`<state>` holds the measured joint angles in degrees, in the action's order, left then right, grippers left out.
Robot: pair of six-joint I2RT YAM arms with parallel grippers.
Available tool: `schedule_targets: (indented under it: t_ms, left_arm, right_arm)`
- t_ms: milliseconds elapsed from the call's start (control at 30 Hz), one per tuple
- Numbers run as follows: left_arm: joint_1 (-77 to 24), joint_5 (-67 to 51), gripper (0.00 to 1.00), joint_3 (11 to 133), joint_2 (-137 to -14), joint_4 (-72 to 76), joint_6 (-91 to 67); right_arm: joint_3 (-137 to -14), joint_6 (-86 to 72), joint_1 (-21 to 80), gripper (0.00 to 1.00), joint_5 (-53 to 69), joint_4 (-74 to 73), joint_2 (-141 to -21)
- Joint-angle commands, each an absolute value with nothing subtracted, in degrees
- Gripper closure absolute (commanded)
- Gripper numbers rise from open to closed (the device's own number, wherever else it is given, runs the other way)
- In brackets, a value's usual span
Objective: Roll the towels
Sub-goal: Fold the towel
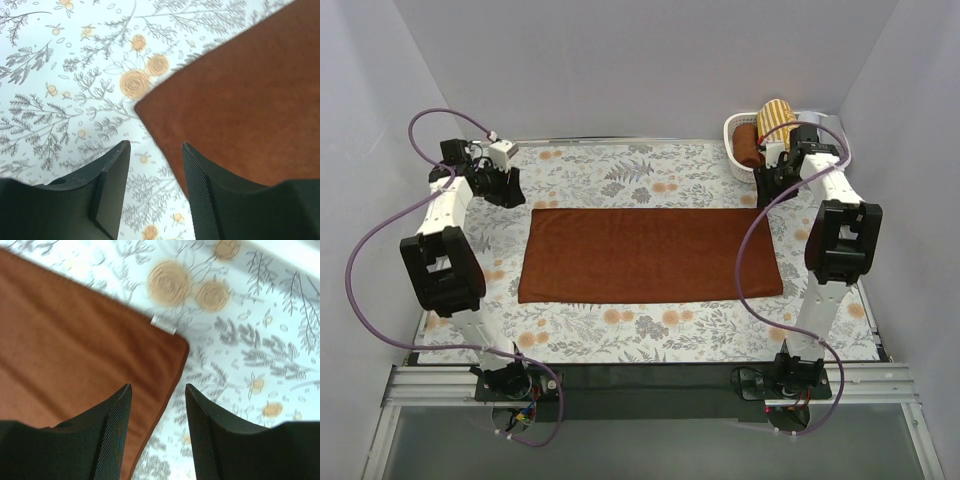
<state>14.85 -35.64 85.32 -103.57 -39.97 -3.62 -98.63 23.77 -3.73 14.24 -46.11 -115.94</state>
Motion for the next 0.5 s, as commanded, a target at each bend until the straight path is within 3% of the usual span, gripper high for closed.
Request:
schedule_targets:
  t_ms: [0,233,467]
  left_arm:
    - [15.03,-36.57,0.57,90.77,-107.48,-37.53,-6.06]
    - [15.12,-35.42,0.55,97.46,-116.8,-40.6,-5.98]
    - [15.12,-34.8,0.54,99.49,-121.11,-40.87,-6.42]
  right_arm:
    - [-104.93,20.74,-3.78,0.55,12.4,-44.47,-120.22]
    - [-111.18,19.43,-3.87,0.55,9.23,-43.95,-127.17]
    - [-110.92,18.72,-3.87,0.64,11.33,-44.03,-130.25]
